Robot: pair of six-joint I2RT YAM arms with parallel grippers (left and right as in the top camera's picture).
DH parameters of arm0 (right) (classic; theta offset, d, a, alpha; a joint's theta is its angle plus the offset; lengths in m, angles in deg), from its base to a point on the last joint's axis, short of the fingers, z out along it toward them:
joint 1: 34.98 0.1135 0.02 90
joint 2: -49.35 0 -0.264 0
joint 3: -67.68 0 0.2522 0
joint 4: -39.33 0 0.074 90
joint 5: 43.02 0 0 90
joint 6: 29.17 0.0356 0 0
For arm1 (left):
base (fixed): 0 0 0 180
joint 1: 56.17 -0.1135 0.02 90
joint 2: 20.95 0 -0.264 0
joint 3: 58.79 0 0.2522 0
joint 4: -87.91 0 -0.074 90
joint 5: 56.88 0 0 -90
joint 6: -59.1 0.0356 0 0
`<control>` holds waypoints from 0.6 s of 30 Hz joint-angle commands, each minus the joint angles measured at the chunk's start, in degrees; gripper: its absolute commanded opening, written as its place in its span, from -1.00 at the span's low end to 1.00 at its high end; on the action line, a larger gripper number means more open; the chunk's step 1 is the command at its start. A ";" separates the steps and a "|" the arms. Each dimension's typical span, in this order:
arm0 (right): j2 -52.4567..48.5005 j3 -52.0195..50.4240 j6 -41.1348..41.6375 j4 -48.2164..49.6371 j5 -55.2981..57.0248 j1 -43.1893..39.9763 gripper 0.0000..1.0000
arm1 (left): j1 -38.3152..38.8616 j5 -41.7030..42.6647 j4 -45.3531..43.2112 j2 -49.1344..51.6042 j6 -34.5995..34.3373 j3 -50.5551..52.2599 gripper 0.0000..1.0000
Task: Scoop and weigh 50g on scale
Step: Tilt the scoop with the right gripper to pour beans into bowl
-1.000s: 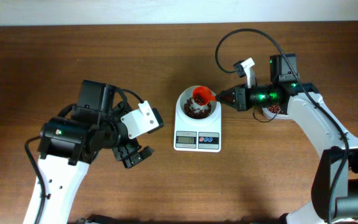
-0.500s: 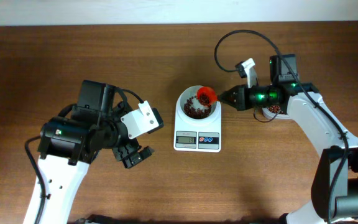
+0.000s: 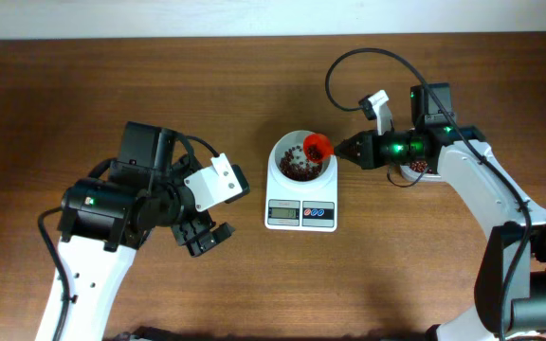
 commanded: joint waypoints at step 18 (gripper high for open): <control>4.48 2.51 -11.91 -3.04 8.04 3.06 -0.92 | -0.20 1.01 -0.07 0.24 0.90 -0.42 0.98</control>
